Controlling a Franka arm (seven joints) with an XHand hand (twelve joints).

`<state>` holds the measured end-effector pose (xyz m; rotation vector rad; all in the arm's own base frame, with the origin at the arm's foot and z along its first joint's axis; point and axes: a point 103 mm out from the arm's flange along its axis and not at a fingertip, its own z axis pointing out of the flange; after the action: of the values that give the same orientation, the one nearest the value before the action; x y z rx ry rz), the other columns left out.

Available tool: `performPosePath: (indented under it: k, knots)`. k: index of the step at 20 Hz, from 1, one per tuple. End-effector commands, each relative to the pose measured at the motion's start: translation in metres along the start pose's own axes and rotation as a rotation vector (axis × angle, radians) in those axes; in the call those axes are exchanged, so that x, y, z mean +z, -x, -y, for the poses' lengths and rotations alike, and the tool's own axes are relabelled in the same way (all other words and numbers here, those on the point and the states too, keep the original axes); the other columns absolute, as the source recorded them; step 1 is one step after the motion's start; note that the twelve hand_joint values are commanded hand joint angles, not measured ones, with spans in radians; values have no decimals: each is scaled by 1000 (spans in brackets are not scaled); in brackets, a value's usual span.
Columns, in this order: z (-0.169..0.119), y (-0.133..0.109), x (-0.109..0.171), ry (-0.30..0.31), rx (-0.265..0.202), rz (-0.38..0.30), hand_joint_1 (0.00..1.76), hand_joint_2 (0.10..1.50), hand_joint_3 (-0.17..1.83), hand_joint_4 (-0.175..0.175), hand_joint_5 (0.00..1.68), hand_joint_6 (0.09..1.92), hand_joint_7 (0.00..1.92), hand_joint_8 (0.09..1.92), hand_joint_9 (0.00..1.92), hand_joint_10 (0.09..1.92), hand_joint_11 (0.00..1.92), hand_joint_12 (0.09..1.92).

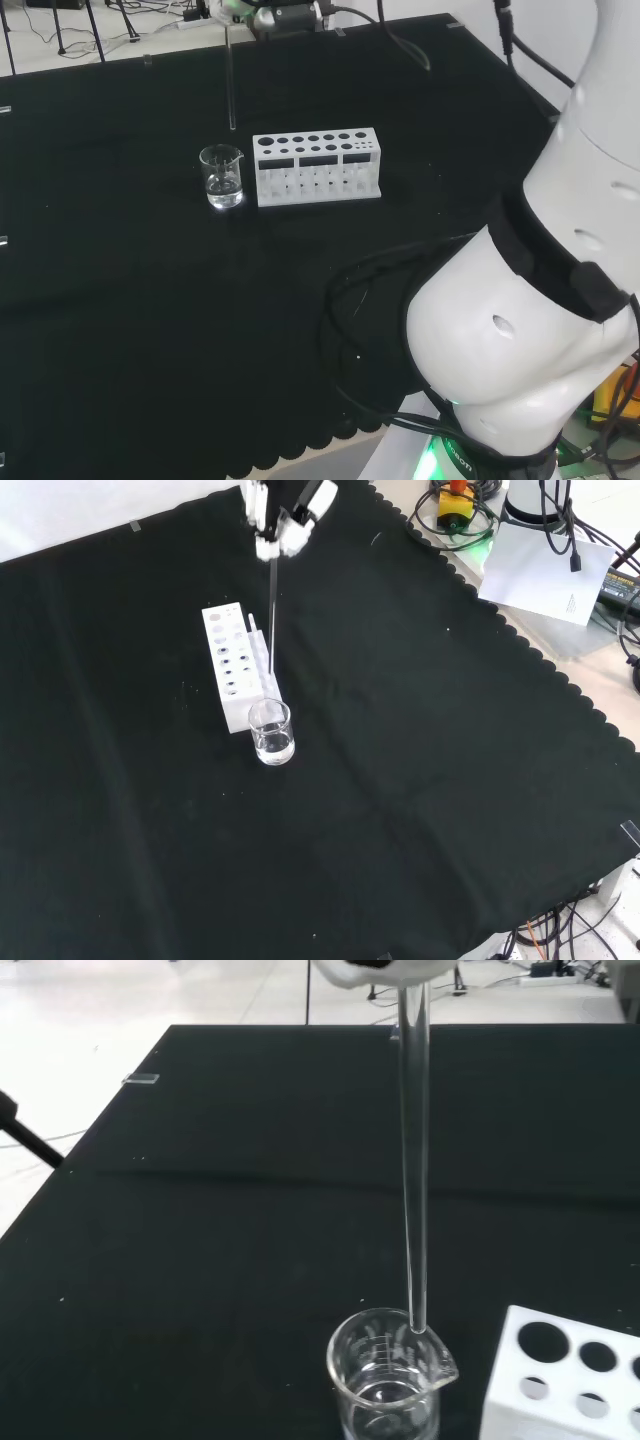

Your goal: Stir in the beaker to the left of the white test tube rack with the glass rod.

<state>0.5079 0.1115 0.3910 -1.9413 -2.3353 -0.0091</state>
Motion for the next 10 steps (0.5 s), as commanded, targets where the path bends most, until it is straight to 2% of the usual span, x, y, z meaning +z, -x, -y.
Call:
performPosePath:
  k: [1,10]
  knots:
    - [-29,-15,21,-24,-66,-6,1323,1077,-175,-175,1395,87,1264,849,1604,733,1611,586]
    - [-48,-8,46,-55,-88,-6,1323,1076,-175,-175,1397,87,1264,849,1602,735,1608,589]
